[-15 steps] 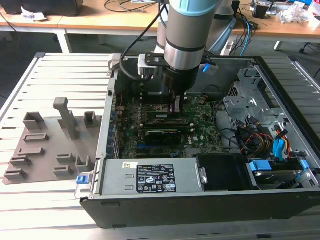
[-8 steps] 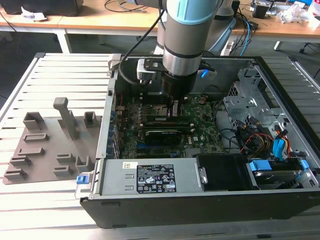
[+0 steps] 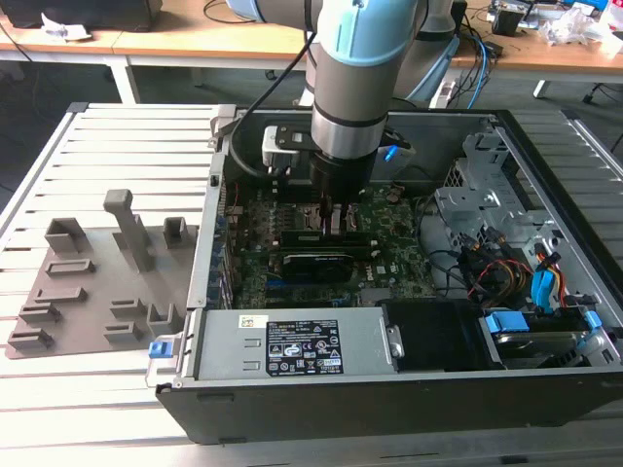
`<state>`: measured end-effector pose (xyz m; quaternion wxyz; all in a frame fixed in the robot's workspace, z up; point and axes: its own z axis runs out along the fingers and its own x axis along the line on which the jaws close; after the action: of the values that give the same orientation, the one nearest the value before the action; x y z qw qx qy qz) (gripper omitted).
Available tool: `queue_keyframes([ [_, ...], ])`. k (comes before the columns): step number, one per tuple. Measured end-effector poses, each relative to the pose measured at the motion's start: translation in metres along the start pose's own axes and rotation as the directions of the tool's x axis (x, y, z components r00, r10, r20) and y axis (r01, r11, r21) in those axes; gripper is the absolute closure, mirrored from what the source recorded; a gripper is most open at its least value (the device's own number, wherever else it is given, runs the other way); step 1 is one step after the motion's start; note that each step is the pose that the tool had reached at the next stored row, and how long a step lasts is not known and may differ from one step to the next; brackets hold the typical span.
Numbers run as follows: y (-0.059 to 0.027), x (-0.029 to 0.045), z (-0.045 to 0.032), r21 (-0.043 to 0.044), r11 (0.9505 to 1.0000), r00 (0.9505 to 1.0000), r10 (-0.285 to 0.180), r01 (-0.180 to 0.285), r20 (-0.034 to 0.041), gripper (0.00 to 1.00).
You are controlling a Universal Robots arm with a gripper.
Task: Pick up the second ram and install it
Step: 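Insert the second ram into the second slot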
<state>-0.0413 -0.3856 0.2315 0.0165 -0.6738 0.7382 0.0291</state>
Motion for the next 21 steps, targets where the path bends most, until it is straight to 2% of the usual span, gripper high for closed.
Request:
queue_keyframes([
  [4,0.0,-0.0001,0.0007,-0.0009,0.9999,0.9999,-0.015,0.015,0.0002,0.86],
  [21,0.0001,-0.002,0.0073,-0.001,0.9999,0.9999,-0.015,0.015,0.0004,0.86],
])
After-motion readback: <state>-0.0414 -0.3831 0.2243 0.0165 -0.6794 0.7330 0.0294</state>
